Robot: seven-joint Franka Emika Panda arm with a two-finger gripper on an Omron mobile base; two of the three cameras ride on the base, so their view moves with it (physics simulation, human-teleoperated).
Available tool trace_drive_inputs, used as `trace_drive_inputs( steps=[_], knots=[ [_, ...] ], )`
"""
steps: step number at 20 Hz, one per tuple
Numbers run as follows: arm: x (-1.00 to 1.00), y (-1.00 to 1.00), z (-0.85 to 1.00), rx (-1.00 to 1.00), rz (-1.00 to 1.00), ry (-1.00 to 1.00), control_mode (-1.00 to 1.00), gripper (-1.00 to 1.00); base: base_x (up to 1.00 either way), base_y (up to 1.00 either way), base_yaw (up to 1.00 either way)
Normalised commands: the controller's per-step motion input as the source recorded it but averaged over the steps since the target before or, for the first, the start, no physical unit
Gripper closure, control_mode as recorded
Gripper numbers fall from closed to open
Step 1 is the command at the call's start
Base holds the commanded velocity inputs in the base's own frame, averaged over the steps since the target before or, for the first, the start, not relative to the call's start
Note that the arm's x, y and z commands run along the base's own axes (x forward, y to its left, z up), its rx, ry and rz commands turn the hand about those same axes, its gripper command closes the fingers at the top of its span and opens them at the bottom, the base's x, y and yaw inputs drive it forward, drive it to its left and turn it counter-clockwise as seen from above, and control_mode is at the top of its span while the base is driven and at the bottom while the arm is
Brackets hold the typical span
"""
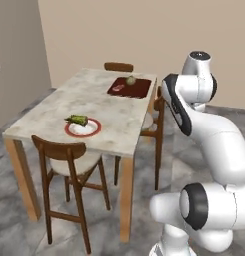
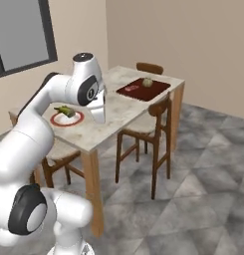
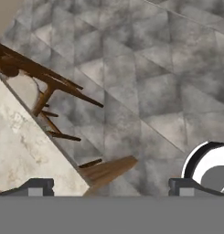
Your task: Create a steak meal by picking up the steak and asparagus from the tray and placing them on the plate. Leave the squash on the tray.
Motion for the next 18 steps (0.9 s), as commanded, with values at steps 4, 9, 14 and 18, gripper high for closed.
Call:
trace_drive_inputs(
  steps=[4, 9, 14, 18],
  knots=[
    [0.00, 0.00, 0.00, 0.00, 0.00, 0.00, 1.00, -1.00, 0.29, -0.94, 0.02],
    [0.00, 0.00, 0.00, 0.00, 0.00, 0.00, 1.00, -1.00, 0.64, -0.80, 0.18],
    [0.00, 0.00, 0.00, 0.00, 0.00, 0.00, 1.00, -1.00, 0.87, -0.45, 0.44],
    [0.00, 0.00, 0.00, 0.00, 0.00, 0.00, 1.00, -1.00, 0.72, -0.40, 0.56]
  ],
)
